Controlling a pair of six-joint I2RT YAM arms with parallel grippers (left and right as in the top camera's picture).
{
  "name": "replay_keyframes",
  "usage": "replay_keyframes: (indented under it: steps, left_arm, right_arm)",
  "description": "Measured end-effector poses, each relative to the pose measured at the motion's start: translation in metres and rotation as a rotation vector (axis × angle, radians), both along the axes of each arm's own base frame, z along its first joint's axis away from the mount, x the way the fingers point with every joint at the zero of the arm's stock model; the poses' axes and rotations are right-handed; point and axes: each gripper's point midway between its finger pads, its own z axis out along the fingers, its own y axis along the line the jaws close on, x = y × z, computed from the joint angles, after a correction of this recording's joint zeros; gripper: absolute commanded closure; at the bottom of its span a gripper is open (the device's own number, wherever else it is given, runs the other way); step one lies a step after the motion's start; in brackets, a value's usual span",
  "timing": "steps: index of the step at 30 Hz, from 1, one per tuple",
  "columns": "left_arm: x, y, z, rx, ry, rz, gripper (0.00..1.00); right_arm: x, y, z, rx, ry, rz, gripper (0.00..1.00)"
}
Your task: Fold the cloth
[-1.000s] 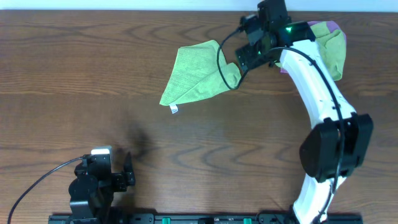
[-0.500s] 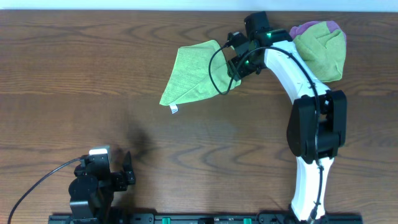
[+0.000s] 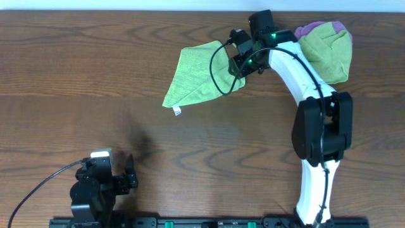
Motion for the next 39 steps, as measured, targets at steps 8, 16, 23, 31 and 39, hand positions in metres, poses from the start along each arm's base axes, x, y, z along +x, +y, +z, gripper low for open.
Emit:
replay_keyframes:
  steps: [8,16,23,31,39]
  left_arm:
    - [0.0,0.0,0.0,0.0,0.0,0.0,0.05]
    - [0.0,0.0,0.0,0.0,0.0,0.0,0.05]
    - [0.0,0.0,0.0,0.0,0.0,0.0,0.05]
    - [0.0,0.0,0.0,-0.002,0.0,0.002,0.05]
    - [0.005,0.0,0.008,-0.001,-0.04,0.001,0.05]
  right_arm:
    - [-0.004,0.005,-0.018,0.025,0.051,-0.007,0.79]
    - [-0.012,0.005,-0.022,0.031,0.093,-0.011,0.99]
    - [-0.048,-0.004,-0.015,-0.003,0.226,-0.01,0.99]
    - [-0.136,-0.013,0.028,-0.078,0.476,0.065,0.46]
    - [-0.148,0.006,0.028,-0.097,0.48,0.12,0.29]
